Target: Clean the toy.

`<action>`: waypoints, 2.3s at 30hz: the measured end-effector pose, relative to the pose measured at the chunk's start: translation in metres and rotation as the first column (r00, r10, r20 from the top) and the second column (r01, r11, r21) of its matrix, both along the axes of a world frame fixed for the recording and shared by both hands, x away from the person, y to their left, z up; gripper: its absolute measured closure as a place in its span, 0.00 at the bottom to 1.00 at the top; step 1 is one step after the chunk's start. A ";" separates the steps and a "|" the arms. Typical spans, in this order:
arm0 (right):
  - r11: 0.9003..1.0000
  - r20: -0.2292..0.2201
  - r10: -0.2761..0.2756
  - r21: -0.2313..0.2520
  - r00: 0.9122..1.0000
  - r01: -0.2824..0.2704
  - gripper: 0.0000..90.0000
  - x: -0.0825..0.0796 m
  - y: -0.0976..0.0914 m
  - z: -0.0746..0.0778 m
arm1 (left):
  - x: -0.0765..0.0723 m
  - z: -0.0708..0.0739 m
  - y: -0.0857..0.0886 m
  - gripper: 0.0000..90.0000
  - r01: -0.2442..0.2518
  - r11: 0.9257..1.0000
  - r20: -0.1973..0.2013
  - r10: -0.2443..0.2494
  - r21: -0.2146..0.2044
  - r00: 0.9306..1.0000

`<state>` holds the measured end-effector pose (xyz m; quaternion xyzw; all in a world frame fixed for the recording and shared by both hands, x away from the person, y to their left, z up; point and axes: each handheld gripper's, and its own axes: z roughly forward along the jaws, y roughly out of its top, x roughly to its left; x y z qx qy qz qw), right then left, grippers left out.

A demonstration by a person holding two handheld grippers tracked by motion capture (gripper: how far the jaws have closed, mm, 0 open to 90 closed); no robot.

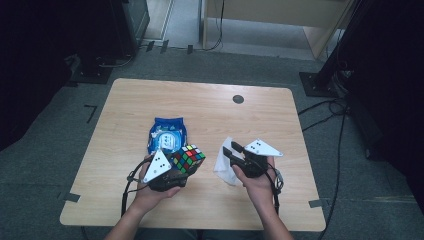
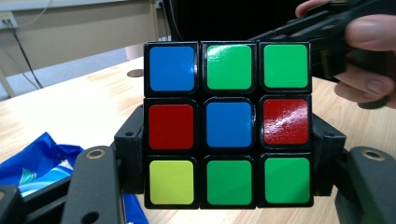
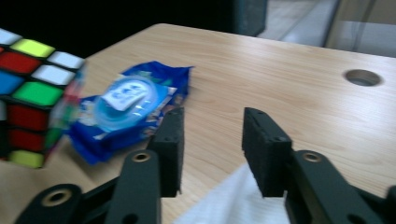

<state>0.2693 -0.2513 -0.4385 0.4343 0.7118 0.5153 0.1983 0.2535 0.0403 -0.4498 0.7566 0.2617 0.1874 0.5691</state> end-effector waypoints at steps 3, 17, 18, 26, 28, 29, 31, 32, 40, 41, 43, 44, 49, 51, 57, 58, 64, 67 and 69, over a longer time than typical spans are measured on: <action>0.997 0.009 0.052 0.050 0.999 -0.052 0.60 -0.006 0.011 0.007 | 0.000 -0.001 0.000 0.38 -0.017 1.000 0.001 0.017 0.007 1.000; 0.957 -0.086 0.165 0.257 0.983 -0.138 0.23 -0.028 0.059 0.020 | -0.009 -0.005 -0.015 0.38 -0.073 0.997 0.059 0.071 0.030 0.996; 0.955 -0.096 0.164 0.263 0.982 -0.134 0.23 -0.028 0.061 0.017 | -0.012 -0.005 -0.019 0.38 -0.066 0.997 0.073 0.064 0.032 0.995; 0.930 -0.170 0.161 0.356 0.972 -0.092 0.38 -0.027 0.059 0.005 | -0.017 -0.007 -0.025 0.38 -0.041 0.999 0.085 0.038 0.029 0.996; 0.935 -0.173 0.156 0.344 0.973 -0.089 0.38 -0.028 0.059 0.006 | -0.016 -0.008 -0.025 0.38 -0.032 0.999 0.077 0.030 0.027 0.997; 0.938 -0.167 0.150 0.335 0.974 -0.087 0.38 -0.028 0.059 0.007 | -0.016 -0.008 -0.025 0.38 -0.032 0.999 0.077 0.030 0.027 0.997; 0.944 -0.160 0.146 0.319 0.976 -0.089 0.38 -0.029 0.059 0.008 | -0.015 -0.007 -0.024 0.37 -0.013 0.999 0.076 0.010 0.039 0.997; 0.945 -0.161 0.152 0.314 0.975 -0.095 0.38 -0.028 0.058 0.009 | -0.015 -0.007 -0.024 0.36 -0.005 0.999 0.079 0.002 0.039 0.997; 0.951 -0.122 0.136 0.294 0.983 -0.095 0.38 -0.026 0.043 0.025 | -0.014 -0.012 -0.020 0.37 0.056 0.995 0.112 -0.065 0.082 0.992; 0.952 -0.113 0.128 0.291 0.985 -0.090 0.38 -0.027 0.040 0.029 | -0.014 -0.013 -0.020 0.38 0.052 0.993 0.125 -0.065 0.102 0.990; 0.954 -0.119 0.135 0.282 0.984 -0.097 0.38 -0.027 0.039 0.031 | -0.013 -0.015 -0.020 0.41 0.034 0.992 0.139 -0.051 0.118 0.989; 0.954 -0.120 0.140 0.281 0.983 -0.102 0.38 -0.027 0.039 0.031 | -0.012 -0.015 -0.019 0.42 0.000 0.992 0.151 -0.019 0.123 0.988; 0.961 -0.129 0.151 0.253 0.980 -0.115 0.38 -0.027 0.045 0.027 | -0.012 -0.015 -0.017 0.39 -0.013 0.992 0.159 -0.007 0.127 0.987; 0.961 -0.123 0.158 0.245 0.980 -0.125 0.38 -0.028 0.046 0.027 | -0.014 -0.015 -0.019 0.39 -0.012 0.991 0.163 -0.010 0.135 0.987; 0.968 -0.137 0.173 0.203 0.975 -0.144 0.38 -0.027 0.050 0.028 | -0.019 -0.015 -0.029 0.28 -0.014 0.987 0.193 -0.017 0.160 0.981; 0.968 -0.137 0.173 0.203 0.975 -0.144 0.38 -0.027 0.050 0.028 | -0.019 -0.015 -0.029 0.26 -0.014 0.987 0.193 -0.017 0.160 0.981; 0.972 -0.154 0.178 0.180 0.972 -0.150 0.38 -0.027 0.053 0.025 | -0.021 -0.015 -0.031 0.22 -0.029 0.984 0.222 -0.011 0.176 0.975; 0.972 -0.185 0.191 0.174 0.964 -0.159 0.38 -0.026 0.055 0.023 | -0.024 -0.012 -0.033 0.22 -0.032 0.989 0.240 -0.004 0.145 0.971; 0.972 -0.194 0.197 0.168 0.961 -0.165 0.38 -0.026 0.057 0.021 | -0.025 -0.010 -0.032 0.23 -0.026 0.989 0.247 -0.011 0.146 0.969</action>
